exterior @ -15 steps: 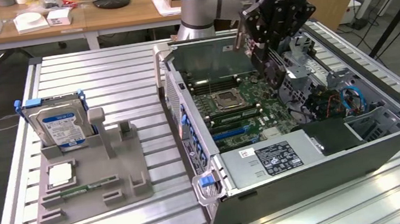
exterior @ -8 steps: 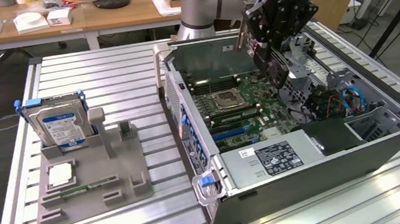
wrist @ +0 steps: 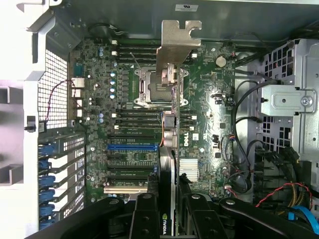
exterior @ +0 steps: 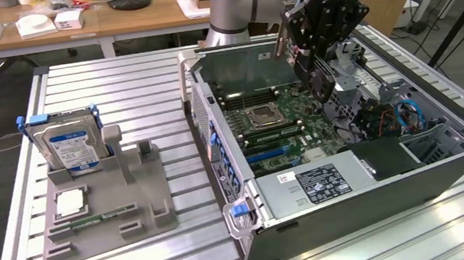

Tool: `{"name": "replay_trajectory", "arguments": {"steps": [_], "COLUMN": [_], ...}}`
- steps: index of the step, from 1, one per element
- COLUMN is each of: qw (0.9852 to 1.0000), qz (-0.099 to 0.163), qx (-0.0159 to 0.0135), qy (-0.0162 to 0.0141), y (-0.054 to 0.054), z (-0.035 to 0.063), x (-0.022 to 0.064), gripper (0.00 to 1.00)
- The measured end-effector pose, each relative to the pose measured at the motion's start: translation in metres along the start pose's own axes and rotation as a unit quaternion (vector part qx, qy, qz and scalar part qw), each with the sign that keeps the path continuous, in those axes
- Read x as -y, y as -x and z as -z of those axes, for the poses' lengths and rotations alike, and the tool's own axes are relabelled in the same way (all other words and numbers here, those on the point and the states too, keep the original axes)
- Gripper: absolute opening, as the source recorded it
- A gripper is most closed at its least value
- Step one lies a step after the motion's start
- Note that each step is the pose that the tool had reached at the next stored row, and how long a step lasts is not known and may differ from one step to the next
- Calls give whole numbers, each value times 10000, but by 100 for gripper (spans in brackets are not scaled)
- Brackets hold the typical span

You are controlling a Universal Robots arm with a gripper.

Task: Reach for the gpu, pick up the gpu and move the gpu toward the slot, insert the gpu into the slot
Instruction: 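Insert the gpu into the slot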

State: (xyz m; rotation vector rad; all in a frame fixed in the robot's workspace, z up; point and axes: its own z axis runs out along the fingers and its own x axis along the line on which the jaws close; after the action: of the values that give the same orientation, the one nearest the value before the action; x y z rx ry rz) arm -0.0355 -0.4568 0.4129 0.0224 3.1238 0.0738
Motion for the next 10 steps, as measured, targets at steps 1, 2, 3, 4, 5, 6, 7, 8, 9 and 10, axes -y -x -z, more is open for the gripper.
{"name": "replay_trajectory", "arguments": {"steps": [1,2,3,4,5,6,7,8,9,10], "qw": [10000,10000,10000,10000,10000,10000,10000,10000,10000,10000], "qz": [1,2,4,7,14,26,40,54,69,84], "qx": [0,0,0,0,-1,-1,-2,-3,-3,-4], "qy": [0,0,0,0,0,0,1,1,1,1], "y": [0,0,0,0,0,0,0,0,0,0], "z": [0,0,0,0,0,0,0,0,0,0], "x": [0,0,0,0,0,0,0,0,0,0], "gripper": [26,26,26,26,26,26,26,26,26,26]}}
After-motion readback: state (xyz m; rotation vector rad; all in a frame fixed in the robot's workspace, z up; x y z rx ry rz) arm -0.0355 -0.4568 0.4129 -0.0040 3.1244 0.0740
